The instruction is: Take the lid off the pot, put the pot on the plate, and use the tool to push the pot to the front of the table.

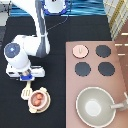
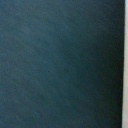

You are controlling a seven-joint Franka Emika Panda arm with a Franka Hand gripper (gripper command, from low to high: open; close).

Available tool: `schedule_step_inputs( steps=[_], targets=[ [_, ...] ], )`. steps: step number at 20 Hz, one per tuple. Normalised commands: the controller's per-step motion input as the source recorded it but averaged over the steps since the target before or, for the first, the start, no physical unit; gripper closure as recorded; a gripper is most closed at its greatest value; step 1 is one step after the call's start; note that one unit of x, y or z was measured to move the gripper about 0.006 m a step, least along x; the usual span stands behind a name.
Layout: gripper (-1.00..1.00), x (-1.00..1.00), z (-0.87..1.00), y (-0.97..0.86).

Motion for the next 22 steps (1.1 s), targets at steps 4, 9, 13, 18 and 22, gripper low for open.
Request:
schedule_step_inputs(
  steps=[4, 9, 13, 18, 22],
  targets=[
    [1.00, -0.20, 0.77, -0.02],
    [1.00, -0.82, 0.81, -0.23],
    [1.00, -0.97, 0.66, -0.06],
    [1.00, -1.00, 0.13, 0.16],
    [1.00, -0.96, -0.11, 0.34]
  ],
)
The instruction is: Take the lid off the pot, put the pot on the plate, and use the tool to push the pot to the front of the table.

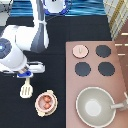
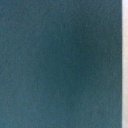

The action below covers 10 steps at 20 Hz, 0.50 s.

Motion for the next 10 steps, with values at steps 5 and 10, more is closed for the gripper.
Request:
schedule_step_inputs(
  steps=[5, 10],
  targets=[
    [1.00, -0.70, -0.24, 0.70],
    [1.00, -0.51, -0.33, 0.83]
  ],
)
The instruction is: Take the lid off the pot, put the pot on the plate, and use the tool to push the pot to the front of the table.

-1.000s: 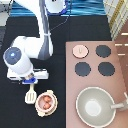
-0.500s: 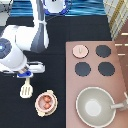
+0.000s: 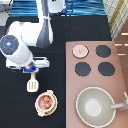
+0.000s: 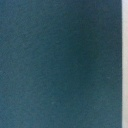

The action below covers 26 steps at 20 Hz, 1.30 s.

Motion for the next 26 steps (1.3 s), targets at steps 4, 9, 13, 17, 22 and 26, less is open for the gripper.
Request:
schedule_step_inputs(
  steps=[4, 9, 13, 17, 22, 26],
  targets=[
    [1.00, -0.58, -0.50, 0.83],
    [1.00, -0.22, -0.37, 0.50],
    [1.00, 0.55, -0.06, 0.35],
    [1.00, 0.96, 0.03, -0.01],
    [1.00, 1.00, 0.31, -0.03],
    [1.00, 1.00, 0.40, -0.08]
  ],
)
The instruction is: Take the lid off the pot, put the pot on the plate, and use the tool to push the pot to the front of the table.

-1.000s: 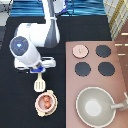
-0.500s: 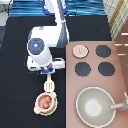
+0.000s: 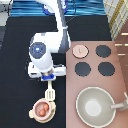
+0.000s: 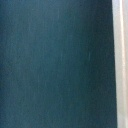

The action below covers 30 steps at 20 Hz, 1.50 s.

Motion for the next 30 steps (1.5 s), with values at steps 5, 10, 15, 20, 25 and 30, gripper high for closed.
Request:
schedule_step_inputs(
  steps=[5, 10, 15, 20, 25, 30],
  targets=[
    [1.00, 1.00, 0.42, -0.10],
    [1.00, 0.22, 0.45, -0.35],
    [1.00, -0.71, 0.51, -0.35],
    [1.00, -0.83, 0.34, -0.24],
    [1.00, -0.95, 0.10, -0.04],
    [1.00, -1.00, -0.09, 0.03]
  ],
)
